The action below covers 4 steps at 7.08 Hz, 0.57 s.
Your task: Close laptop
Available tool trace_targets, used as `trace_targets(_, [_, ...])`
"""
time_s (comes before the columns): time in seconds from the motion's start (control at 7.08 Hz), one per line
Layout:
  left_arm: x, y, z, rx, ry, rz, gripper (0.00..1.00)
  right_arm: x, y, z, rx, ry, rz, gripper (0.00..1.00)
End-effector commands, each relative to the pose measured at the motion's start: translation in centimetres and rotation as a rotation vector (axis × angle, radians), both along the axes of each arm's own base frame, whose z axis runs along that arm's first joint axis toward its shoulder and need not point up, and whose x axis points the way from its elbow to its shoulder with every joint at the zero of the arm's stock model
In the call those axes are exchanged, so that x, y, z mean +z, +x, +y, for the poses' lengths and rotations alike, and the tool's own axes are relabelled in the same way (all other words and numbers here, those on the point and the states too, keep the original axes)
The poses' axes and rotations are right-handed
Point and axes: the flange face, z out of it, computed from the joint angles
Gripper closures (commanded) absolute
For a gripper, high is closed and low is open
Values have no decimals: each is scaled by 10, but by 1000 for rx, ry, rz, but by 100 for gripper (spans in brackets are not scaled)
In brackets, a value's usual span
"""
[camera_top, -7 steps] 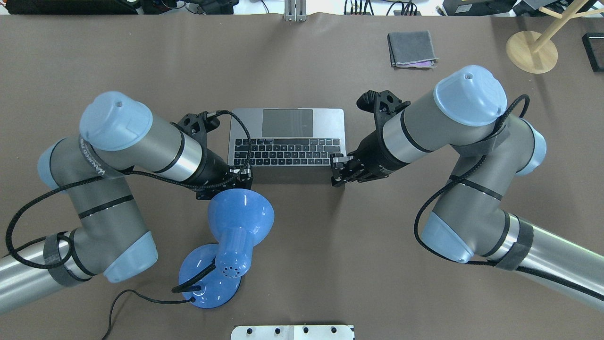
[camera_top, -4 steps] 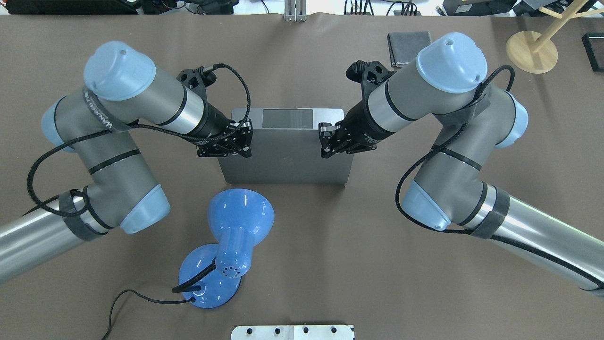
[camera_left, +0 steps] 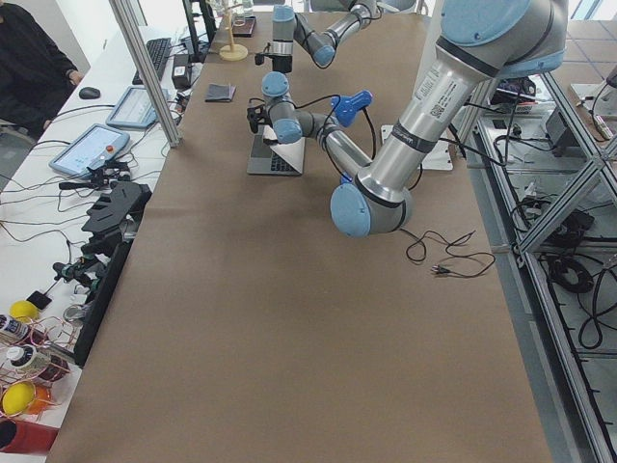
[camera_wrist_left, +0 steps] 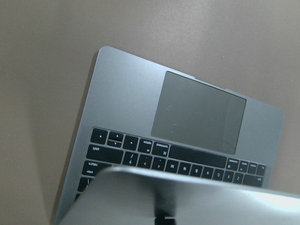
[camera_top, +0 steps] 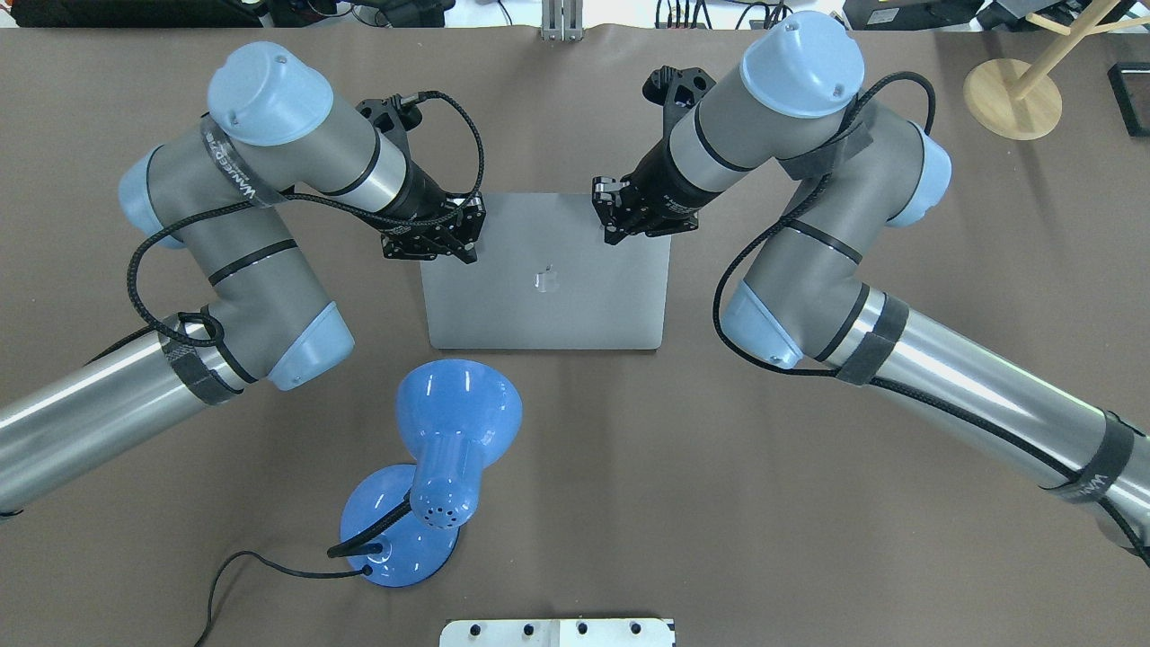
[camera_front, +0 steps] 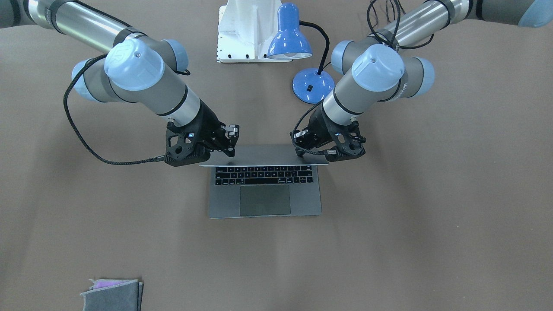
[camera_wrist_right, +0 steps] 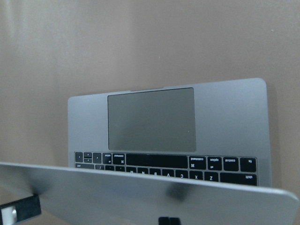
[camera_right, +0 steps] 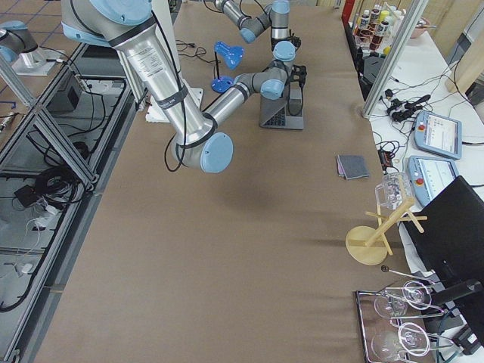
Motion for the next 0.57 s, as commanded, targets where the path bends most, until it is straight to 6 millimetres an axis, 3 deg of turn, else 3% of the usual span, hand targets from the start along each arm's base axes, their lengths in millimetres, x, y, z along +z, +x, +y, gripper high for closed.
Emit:
trace_targets(0.0, [3, 16, -16, -1, -11, -24, 100, 4, -31, -32, 9, -17, 55, 100])
trace_targets(0.14, [9, 29, -28, -5, -14, -32, 100, 9, -35, -36, 10, -24, 66, 100])
trace_targets(0.42, [39, 42, -56, -54, -4, -54, 100, 18, -49, -51, 14, -8, 87, 100])
